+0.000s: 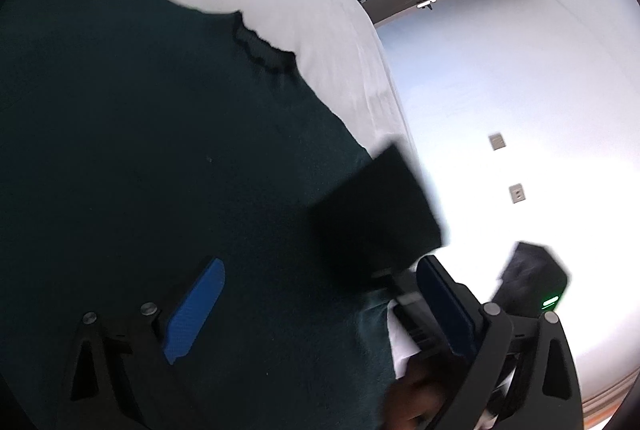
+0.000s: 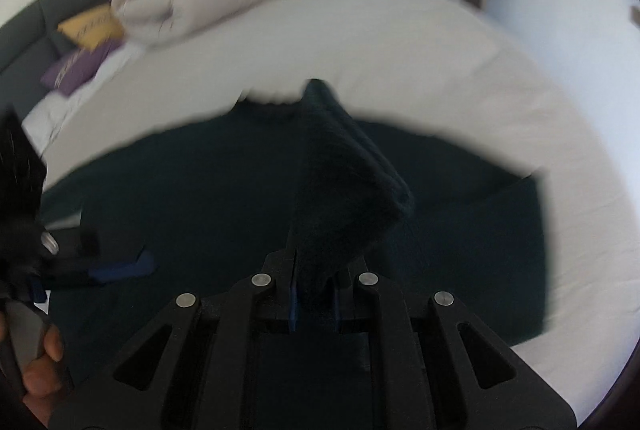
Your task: Fold small clothes
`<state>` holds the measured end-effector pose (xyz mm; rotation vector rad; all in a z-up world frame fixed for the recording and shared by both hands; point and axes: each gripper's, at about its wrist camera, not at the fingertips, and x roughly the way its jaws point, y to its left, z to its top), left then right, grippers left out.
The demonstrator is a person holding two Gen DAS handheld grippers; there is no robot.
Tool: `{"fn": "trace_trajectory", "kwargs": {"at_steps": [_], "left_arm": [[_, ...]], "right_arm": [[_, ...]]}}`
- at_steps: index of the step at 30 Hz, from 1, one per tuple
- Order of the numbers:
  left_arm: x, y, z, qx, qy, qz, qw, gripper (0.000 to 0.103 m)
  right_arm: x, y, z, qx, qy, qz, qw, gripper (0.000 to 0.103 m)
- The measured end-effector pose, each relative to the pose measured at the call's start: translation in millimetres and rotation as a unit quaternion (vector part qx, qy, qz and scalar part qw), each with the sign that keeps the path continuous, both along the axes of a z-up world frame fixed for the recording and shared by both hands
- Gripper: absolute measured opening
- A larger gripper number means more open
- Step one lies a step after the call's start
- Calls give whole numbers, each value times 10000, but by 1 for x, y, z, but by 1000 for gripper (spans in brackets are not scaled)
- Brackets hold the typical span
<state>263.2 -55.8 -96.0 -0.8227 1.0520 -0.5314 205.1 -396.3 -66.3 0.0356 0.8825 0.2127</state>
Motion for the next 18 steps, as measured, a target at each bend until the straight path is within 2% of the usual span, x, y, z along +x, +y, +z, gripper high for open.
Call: {"fn": "trace_trajectory", "kwargs": {"at_steps": [3,4,6,7,8,9,12,14,15,17,18], "left_arm": [[6,5,-15,-198,196,72,9996,98],[8,4,-18,-212,241,60,9995,98],[11,-1,-24,-235,310,-33,9992,98],[12,-5,-26,-249,332,-73,9991,98],[13,-9,-29,-254,361,-117,9990,98],[13,-14,-31,-251,393,-151,9988,98],[16,-24,-37,-256,506,-172,9982,98],[17,-27,-38,-322,537,-130,9980,98],[18,-30,-39,-301,559,-138,9979,94],[20,-36,-43,-65,655,-216,9976,77],[21,-39,-45,64,694,-273,9972,58]], "right_arm": [[12,14,-48,334,592,45,9977,16],[11,19,-59,480,676,73,9965,19],[4,19,-75,798,571,194,9950,29],[-4,21,-86,982,590,240,9931,49],[-18,26,-86,1257,633,245,9897,72],[-23,22,-86,1571,635,166,9854,77],[-30,13,-84,1958,321,15,9801,78],[-43,2,-83,2055,247,-68,9783,78],[-54,-6,-82,2123,268,-83,9768,78],[-56,-15,-82,2211,361,-129,9745,78],[-49,-13,-86,2271,386,-168,9730,78]]}}
